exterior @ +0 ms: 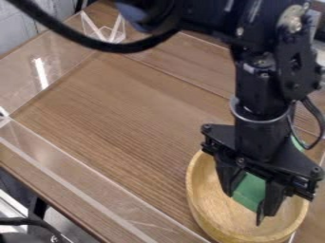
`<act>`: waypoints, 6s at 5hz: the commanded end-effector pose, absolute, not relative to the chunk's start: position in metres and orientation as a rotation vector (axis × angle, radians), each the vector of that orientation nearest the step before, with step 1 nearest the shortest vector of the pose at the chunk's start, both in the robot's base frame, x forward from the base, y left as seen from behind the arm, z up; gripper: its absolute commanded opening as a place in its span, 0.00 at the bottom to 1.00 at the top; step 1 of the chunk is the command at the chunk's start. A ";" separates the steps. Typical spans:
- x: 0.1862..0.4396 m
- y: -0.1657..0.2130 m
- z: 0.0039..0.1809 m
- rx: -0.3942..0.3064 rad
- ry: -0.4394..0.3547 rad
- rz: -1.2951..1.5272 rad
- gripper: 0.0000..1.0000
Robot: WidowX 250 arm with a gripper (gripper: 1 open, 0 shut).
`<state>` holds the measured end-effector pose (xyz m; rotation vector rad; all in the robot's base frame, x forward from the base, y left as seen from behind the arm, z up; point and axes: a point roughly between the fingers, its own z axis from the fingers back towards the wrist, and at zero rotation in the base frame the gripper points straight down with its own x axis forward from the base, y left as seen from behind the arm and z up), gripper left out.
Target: Put the green block in the brown bowl
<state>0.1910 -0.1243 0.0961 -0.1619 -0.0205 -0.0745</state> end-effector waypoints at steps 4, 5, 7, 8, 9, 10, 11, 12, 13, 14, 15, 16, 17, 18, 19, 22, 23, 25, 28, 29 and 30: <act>0.207 -0.123 0.092 -0.199 -0.034 -0.055 0.00; 0.209 -0.122 0.090 -0.202 -0.032 -0.052 0.00; 0.213 -0.120 0.085 -0.209 -0.028 -0.048 0.00; 0.215 -0.119 0.083 -0.212 -0.026 -0.046 0.00; 0.217 -0.119 0.081 -0.216 -0.024 -0.044 0.00; 0.219 -0.118 0.079 -0.218 -0.023 -0.043 0.00; 0.220 -0.117 0.077 -0.221 -0.022 -0.042 0.00; 0.222 -0.116 0.076 -0.224 -0.019 -0.040 0.00; 0.223 -0.116 0.076 -0.228 -0.017 -0.039 0.00; 0.224 -0.115 0.075 -0.231 -0.014 -0.039 0.00; 0.225 -0.114 0.075 -0.234 -0.012 -0.039 0.00; 0.227 -0.114 0.075 -0.237 -0.010 -0.039 0.00; 0.228 -0.114 0.074 -0.240 -0.009 -0.040 0.00; 0.230 -0.113 0.073 -0.243 -0.008 -0.041 0.00; 0.231 -0.114 0.071 -0.246 -0.007 -0.043 0.00; 0.234 -0.113 0.068 -0.255 0.003 -0.046 0.00; 0.235 -0.112 0.068 -0.260 0.012 -0.043 0.00; 0.235 -0.110 0.068 -0.270 0.029 -0.037 0.00; 0.236 -0.107 0.067 -0.284 0.052 -0.031 0.00; 0.235 -0.106 0.067 -0.289 0.061 -0.029 0.00; 0.235 -0.105 0.068 -0.294 0.069 -0.027 0.00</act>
